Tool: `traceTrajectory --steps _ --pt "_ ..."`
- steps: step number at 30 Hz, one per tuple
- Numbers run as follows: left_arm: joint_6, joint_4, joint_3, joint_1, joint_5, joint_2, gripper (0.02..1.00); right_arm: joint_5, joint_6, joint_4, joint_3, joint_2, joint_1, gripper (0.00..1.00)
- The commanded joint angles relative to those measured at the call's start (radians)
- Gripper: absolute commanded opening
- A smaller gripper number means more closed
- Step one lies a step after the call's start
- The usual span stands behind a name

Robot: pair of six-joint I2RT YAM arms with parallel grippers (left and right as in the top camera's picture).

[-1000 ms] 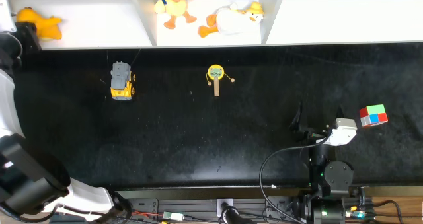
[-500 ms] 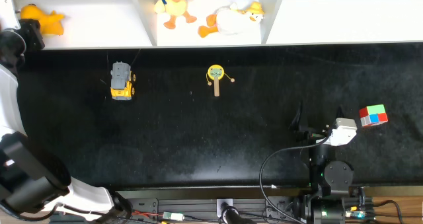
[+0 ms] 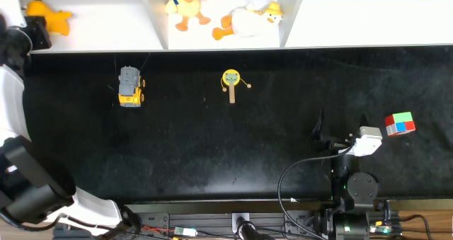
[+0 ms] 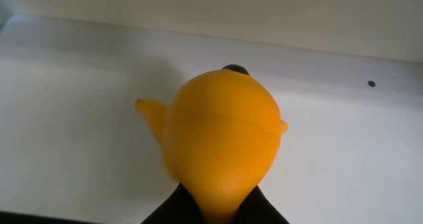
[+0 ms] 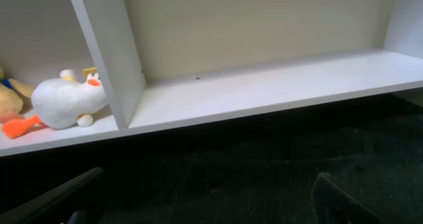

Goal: Store Toys

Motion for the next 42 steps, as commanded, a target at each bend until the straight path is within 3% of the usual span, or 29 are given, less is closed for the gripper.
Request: traceTrajectory --steps 1,8,14,20,28,42 --pt "-0.013 0.018 0.022 -0.015 -0.001 0.027 0.128 -0.006 0.008 0.005 -0.014 -0.008 -0.002 0.996" --pt "-0.023 0.025 0.022 -0.015 -0.002 0.031 0.163 -0.006 0.008 0.004 -0.014 -0.008 -0.002 0.996" --pt "-0.023 0.029 0.022 -0.015 -0.002 0.031 0.470 -0.006 0.008 0.005 -0.014 -0.008 -0.002 0.996" --pt "-0.023 0.032 0.022 -0.015 -0.002 0.031 0.912 -0.006 0.008 0.005 -0.014 -0.008 -0.002 0.996" --pt "-0.023 0.036 0.022 -0.016 -0.002 0.031 0.998 -0.006 0.008 0.005 -0.014 -0.008 -0.002 0.996" --pt "-0.023 0.033 0.022 -0.015 -0.002 0.030 0.998 -0.006 0.008 0.005 -0.014 -0.008 -0.002 0.996"
